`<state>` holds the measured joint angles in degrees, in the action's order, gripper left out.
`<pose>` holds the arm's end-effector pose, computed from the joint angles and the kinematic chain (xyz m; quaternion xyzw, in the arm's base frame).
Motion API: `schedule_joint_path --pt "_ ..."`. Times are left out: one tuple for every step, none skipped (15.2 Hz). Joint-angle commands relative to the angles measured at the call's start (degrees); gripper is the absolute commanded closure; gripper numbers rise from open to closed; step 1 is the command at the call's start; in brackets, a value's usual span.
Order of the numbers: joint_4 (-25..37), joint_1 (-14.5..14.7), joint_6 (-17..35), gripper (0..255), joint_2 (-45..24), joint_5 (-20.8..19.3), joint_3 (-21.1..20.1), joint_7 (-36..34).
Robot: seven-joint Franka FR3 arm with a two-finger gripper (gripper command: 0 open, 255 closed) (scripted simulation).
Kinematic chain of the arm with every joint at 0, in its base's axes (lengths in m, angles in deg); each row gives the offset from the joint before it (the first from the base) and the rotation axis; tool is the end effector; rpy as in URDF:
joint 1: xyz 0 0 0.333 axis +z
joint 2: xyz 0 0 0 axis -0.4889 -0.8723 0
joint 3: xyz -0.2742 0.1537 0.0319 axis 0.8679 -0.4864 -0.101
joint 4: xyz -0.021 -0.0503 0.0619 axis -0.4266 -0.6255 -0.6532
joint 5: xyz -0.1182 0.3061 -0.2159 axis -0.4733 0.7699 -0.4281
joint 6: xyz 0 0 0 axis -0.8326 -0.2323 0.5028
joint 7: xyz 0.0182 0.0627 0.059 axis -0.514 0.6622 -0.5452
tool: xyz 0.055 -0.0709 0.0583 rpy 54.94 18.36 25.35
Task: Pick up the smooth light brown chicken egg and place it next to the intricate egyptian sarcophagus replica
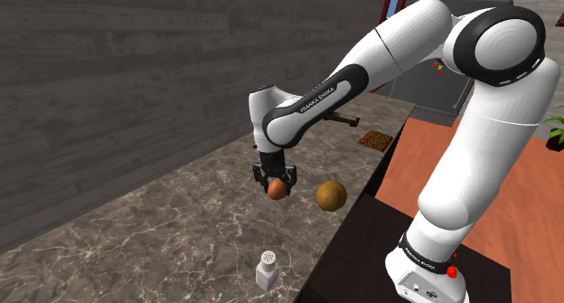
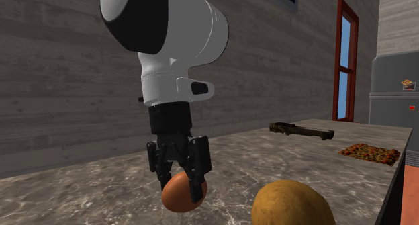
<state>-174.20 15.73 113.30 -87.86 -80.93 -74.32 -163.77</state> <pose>0.4626 0.1659 0.3065 0.8235 -0.5567 -0.0729 0.0808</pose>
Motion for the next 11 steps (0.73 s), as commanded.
schedule_joint_path --pt "0.0 0.0 0.0 255 0.0 0.0 0.0 0.0" --pt "0.0 0.0 0.0 255 0.0 0.0 0.0 0.0" --pt "0.0 0.0 0.0 255 0.0 0.0 0.0 0.0" --pt "0.2 0.0 -0.7 255 0.6 0.4 0.0 0.3" --pt "0.5 -0.1 -1.5 255 1.2 0.8 -0.1 0.6" --pt "0.8 -0.1 -2.2 255 1.8 1.1 -0.1 0.8" --pt "1.0 -0.2 -3.0 255 2.4 1.5 -0.1 1.1" --pt "1.3 -0.2 -3.8 255 2.9 1.8 -0.1 1.3" --pt "1.6 -0.2 -4.5 255 3.5 2.1 -0.1 1.6" --pt "2.0 -0.2 -5.3 255 4.0 2.4 0.0 1.8" --pt "2.3 -0.3 -6.1 255 4.5 2.7 0.0 2.0"
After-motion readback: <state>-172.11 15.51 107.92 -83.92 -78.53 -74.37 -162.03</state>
